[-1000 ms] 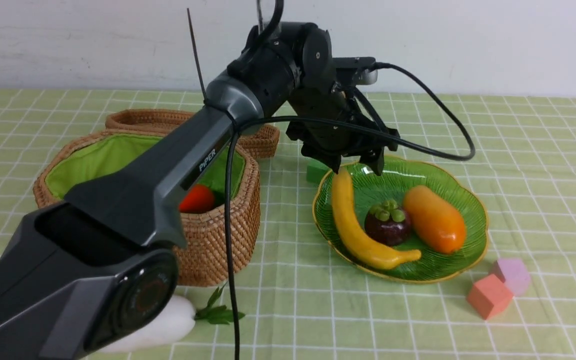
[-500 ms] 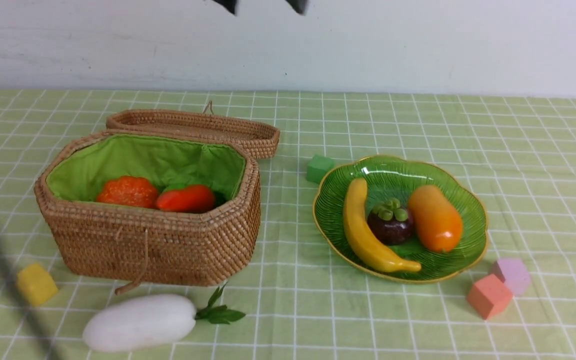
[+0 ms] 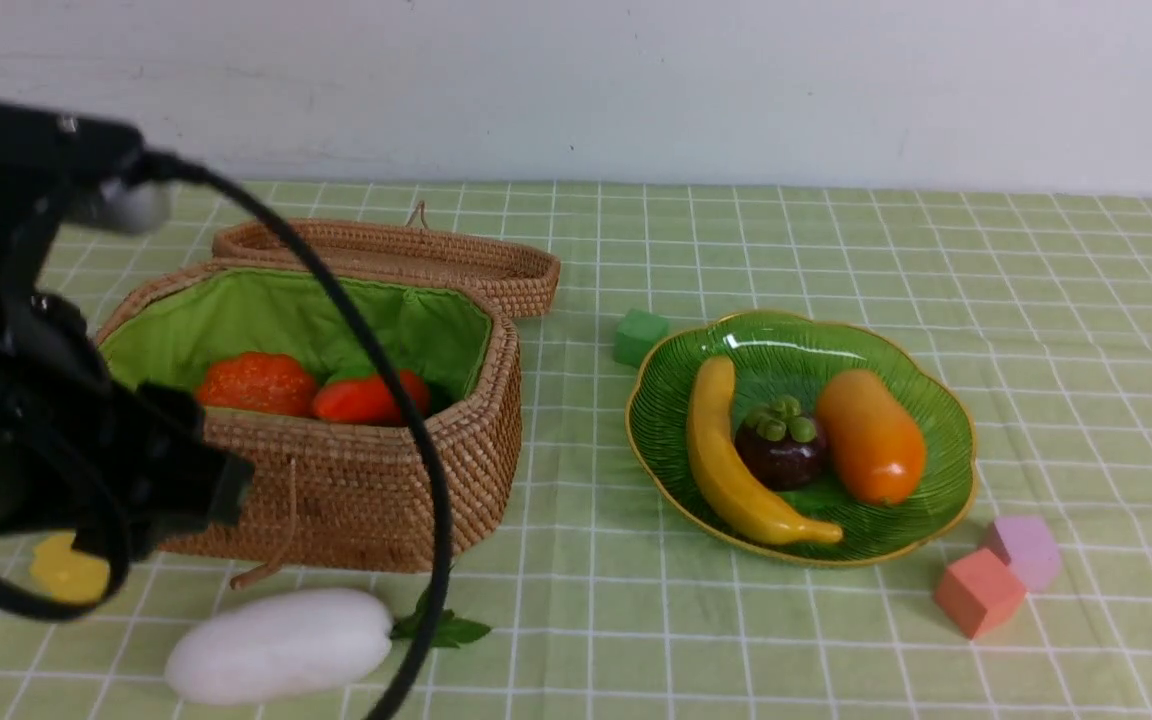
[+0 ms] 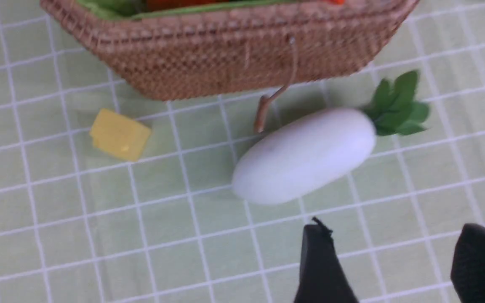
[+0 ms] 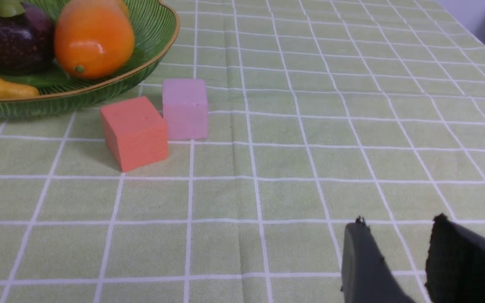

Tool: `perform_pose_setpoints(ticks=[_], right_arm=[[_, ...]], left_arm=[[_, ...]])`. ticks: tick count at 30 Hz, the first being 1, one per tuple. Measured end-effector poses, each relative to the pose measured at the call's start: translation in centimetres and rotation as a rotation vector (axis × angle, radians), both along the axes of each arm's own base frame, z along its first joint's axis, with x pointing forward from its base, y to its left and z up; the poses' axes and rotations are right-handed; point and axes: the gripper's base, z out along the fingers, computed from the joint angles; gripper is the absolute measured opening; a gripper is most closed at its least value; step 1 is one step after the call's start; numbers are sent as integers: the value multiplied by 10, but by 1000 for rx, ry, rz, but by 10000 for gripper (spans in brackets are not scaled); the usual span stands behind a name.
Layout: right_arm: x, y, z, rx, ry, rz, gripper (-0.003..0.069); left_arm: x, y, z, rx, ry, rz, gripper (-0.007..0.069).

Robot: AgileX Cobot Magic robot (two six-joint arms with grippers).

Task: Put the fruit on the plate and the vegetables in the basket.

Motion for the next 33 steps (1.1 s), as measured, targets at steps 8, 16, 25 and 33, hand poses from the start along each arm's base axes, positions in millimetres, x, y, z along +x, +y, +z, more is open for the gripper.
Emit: perform_pose_setpoints(ticks=[8, 16, 25, 33], right_arm=[[0, 0, 0, 0, 0, 0, 239], [0, 0, 0, 0, 0, 0, 240], [0, 0, 0, 0, 0, 0, 240], [0, 0, 0, 0, 0, 0, 240]], left_arm=[[26, -13, -44, 70, 4, -43, 405], [43, -26, -82, 293, 171, -316, 360], [74, 6, -95, 251, 157, -451, 339], [83, 37, -98, 146, 171, -465, 447]])
